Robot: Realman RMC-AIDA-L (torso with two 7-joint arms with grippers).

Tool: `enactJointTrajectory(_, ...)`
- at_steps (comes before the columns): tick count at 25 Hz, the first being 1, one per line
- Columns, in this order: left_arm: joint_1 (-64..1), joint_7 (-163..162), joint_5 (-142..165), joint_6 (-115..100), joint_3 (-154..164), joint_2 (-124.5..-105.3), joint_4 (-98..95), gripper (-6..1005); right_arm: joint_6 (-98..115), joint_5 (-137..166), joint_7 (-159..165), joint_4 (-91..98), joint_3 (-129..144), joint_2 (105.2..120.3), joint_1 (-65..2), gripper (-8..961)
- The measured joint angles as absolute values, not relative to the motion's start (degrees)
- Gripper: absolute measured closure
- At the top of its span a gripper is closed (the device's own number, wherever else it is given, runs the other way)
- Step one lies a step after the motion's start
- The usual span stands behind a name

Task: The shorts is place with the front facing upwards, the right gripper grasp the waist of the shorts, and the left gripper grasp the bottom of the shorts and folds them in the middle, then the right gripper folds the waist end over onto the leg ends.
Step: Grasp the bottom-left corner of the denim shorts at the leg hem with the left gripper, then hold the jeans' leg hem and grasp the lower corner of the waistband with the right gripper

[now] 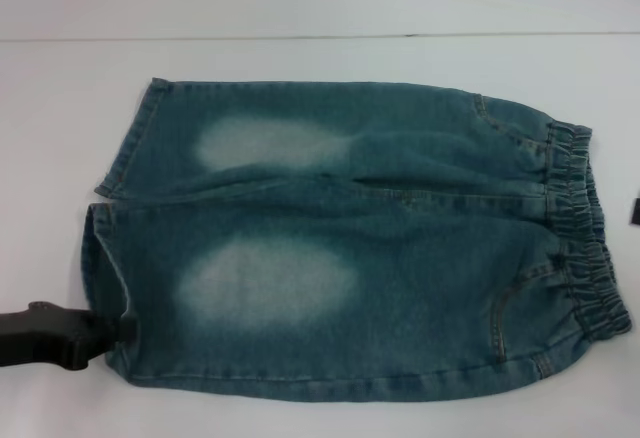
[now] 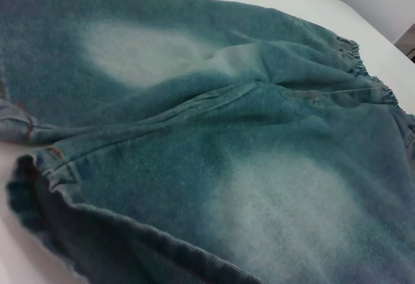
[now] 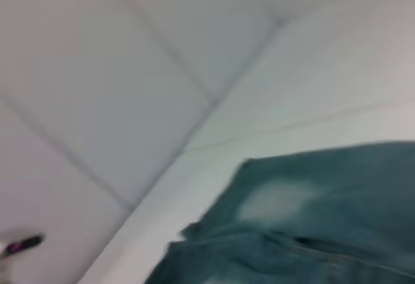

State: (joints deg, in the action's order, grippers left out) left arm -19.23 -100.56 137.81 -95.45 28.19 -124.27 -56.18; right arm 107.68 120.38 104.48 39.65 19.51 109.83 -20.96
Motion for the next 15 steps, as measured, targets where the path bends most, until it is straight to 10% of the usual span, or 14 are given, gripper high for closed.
enactJointTrajectory(6, -19.41, -103.99, 137.05, -95.5, 28.85, -124.51, -57.77, 972, 104.61, 123.04, 115.07, 39.4, 19.9, 105.87, -20.98, 4)
enactJointTrajectory(15, -19.6, -104.79, 135.99, -93.7, 32.63, -124.54, -57.36, 972, 103.74, 132.28, 122.35, 39.35, 20.05, 105.31, -24.09, 5)
